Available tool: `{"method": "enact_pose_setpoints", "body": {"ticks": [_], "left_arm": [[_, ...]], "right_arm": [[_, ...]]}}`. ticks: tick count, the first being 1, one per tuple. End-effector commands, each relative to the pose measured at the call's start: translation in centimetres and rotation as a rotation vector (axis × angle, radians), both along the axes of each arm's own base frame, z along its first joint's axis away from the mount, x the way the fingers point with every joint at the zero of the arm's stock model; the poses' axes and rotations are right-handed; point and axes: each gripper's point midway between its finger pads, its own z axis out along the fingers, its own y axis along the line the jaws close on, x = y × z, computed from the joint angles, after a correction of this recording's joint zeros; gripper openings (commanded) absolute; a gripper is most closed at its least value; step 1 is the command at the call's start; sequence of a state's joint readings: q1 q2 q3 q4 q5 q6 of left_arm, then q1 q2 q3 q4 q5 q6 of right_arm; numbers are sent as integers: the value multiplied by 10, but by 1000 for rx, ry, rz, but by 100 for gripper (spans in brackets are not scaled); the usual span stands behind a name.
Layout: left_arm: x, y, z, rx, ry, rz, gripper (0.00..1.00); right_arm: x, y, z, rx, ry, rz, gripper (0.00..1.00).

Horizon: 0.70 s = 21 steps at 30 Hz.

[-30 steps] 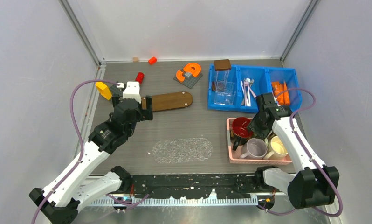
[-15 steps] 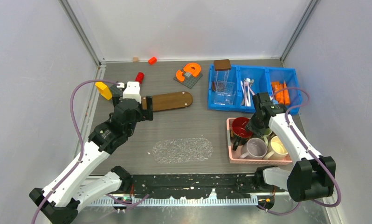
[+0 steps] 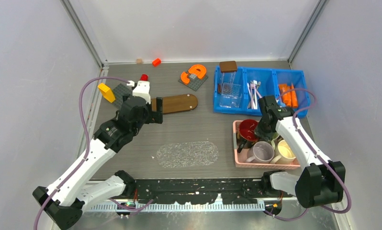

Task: Prepare toiletry sets of a toothbrush and toothpaste on the tray
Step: Pick up the cup from the storage box.

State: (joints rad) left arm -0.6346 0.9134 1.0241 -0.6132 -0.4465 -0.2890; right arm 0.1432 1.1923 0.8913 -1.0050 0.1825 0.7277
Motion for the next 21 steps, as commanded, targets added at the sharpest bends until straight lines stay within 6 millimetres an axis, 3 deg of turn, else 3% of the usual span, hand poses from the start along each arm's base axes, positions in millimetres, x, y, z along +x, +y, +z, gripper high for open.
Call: {"method": "enact_pose_setpoints", "body": {"ticks": [1, 13, 18, 21], "left_arm": [[-3, -22, 14, -96, 36, -71, 100], [-12, -65, 15, -229, 185, -178, 100], [-15, -89, 20, -263, 231, -203, 100], [-17, -107, 23, -270, 245, -229, 100]], "right_arm": [[12, -1, 55, -6, -149, 29, 1], [14, -1, 149, -37, -310, 88, 1], [22, 16, 170, -58, -337, 137, 1], [30, 33, 171, -69, -338, 168, 1]]}}
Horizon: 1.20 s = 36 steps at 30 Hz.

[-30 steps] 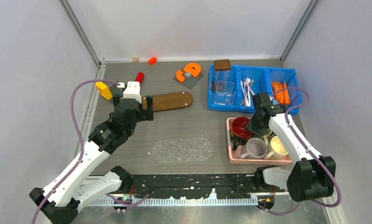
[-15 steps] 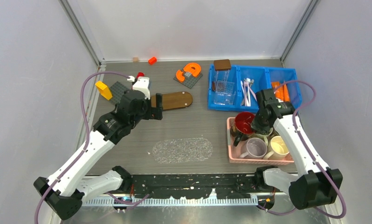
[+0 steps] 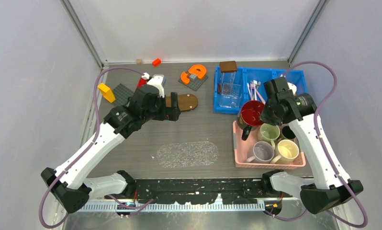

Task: Prepare toiletry sets of a toothbrush and toothpaste on the tray
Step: Pick up the cup from the storage box.

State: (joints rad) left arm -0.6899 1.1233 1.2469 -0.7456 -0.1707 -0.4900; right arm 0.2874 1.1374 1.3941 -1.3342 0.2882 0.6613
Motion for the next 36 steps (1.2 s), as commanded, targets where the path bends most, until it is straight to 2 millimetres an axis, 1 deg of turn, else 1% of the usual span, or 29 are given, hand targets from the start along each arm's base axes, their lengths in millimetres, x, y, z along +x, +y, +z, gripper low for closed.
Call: {"method": "enact_pose_setpoints", "body": {"ticks": [1, 2, 3, 4, 5, 6, 7, 8, 9, 10, 11, 14, 17, 18, 20, 24, 27, 32, 36], "left_arm": [[-7, -31, 19, -68, 11, -44, 100], [-7, -38, 21, -73, 11, -50, 100], [-8, -45, 22, -79, 10, -58, 100], [-9, -52, 24, -86, 8, -69, 100], [-11, -59, 27, -96, 4, -79, 100], [-12, -66, 30, -110, 0, -85, 100], [-13, -72, 31, -121, -5, -91, 100], [-14, -80, 33, -138, -15, -97, 100], [-14, -84, 33, -149, -13, -97, 100], [-14, -89, 36, -165, -20, -100, 100], [-15, -93, 37, -177, -21, -100, 100], [-14, -101, 39, -208, -44, -78, 100], [-11, -105, 35, -233, -55, -47, 95], [-10, -105, 33, -238, -56, -35, 94], [-7, -105, 21, -235, -44, -7, 91], [-5, -107, -1, -212, -13, 14, 85], [-2, -104, -18, -184, 4, 48, 79], [5, -99, -36, -157, -2, 104, 71], [8, -100, -54, -117, 22, 116, 63]], "right_arm": [[22, 31, 27, 21, -111, 28, 1], [26, 36, 25, 9, -110, 32, 1], [27, 47, 27, 21, -120, 49, 1], [30, 53, 24, 14, -113, 57, 1], [32, 66, 26, 25, -123, 79, 1], [35, 72, 22, 22, -116, 79, 1], [36, 84, 25, 30, -128, 106, 1], [37, 95, 22, 22, -123, 122, 1], [39, 100, 24, 26, -134, 126, 1], [40, 110, 21, 22, -130, 140, 1], [42, 115, 22, 27, -137, 144, 1], [43, 138, 16, 39, -131, 169, 1], [44, 154, 11, 45, -136, 181, 1], [42, 160, 10, 52, -139, 186, 1], [42, 170, 7, 58, -140, 193, 1], [40, 182, 1, 63, -140, 199, 1], [40, 188, -1, 73, -139, 199, 1], [41, 196, -6, 94, -145, 195, 1], [42, 200, -7, 99, -147, 195, 1]]}}
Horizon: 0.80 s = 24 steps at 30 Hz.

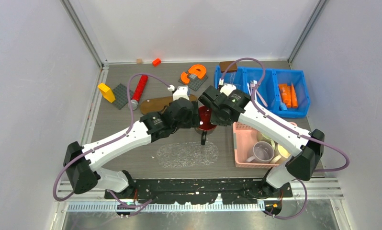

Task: Prepare toiletry sets of a toothbrush and toothpaste on the tray
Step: Pick up the cup from the storage box.

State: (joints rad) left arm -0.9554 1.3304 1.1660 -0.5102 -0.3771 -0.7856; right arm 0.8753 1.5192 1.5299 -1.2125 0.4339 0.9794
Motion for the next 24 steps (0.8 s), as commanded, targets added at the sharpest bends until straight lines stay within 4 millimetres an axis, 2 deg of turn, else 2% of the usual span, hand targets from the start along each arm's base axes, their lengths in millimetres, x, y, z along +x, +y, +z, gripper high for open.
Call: {"method": "enact_pose_setpoints", "body": {"ticks": [1, 3, 8, 10, 12, 14, 17, 22, 24], "left_arm": [[12, -7, -3, -19, -26, 45, 59], [12, -9, -9, -6, -16, 42, 46], [13, -6, -15, 37, -5, 42, 1], [12, -2, -13, 57, -10, 37, 0], [13, 2, -10, 79, -20, 39, 0], [15, 8, -5, 93, -29, 46, 0], [20, 20, -1, 108, -29, 64, 0], [37, 46, -2, 125, 7, 99, 0], [44, 57, -1, 140, 17, 115, 0]], "right_arm": [[24, 22, 30, 131, -138, -59, 1], [24, 23, 27, 129, -134, -59, 1], [25, 29, 18, 125, -120, -54, 1], [25, 32, 17, 136, -121, -50, 4], [25, 32, 18, 149, -127, -51, 12], [26, 33, 22, 168, -142, -49, 25], [25, 31, 34, 207, -185, -44, 51], [26, 27, 54, 266, -271, -11, 76], [25, 20, 69, 300, -330, -5, 89]]}}
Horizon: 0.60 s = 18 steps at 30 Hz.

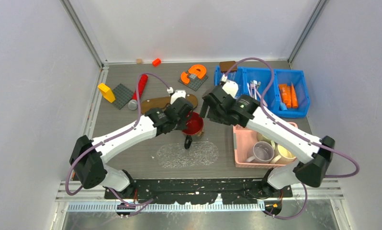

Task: Prepare toiletry sets of a toothbrush and toothpaste on the tray
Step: Pick up the cup from the storage box, then place the cup on the tray.

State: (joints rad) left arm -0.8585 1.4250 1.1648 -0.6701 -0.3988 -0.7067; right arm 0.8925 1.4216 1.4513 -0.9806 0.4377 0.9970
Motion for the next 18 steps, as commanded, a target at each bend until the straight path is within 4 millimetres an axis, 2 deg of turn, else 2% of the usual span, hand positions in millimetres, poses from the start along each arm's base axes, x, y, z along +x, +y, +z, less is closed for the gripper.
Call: {"method": "enact_pose_setpoints", "body": {"ticks": [1, 2, 4, 9, 13, 18], "left_arm": [[35, 11, 59, -114, -118, 58, 0], [40, 18, 62, -110, -122, 72, 0], [49, 32, 68, -106, -127, 97, 0], [77, 73, 83, -105, -145, 189, 0], [107, 112, 94, -121, -155, 288, 0], [140, 150, 86, -173, -116, 373, 0]], "right_arm": [[9, -11, 44, 96, -186, -12, 92], [8, -17, 48, 105, -216, -19, 97], [6, -28, 53, 100, -260, -26, 99], [0, -65, 62, 40, -354, -70, 100], [-4, -94, 62, -4, -420, -125, 100], [-11, -114, 67, 7, -472, -163, 100]]}}
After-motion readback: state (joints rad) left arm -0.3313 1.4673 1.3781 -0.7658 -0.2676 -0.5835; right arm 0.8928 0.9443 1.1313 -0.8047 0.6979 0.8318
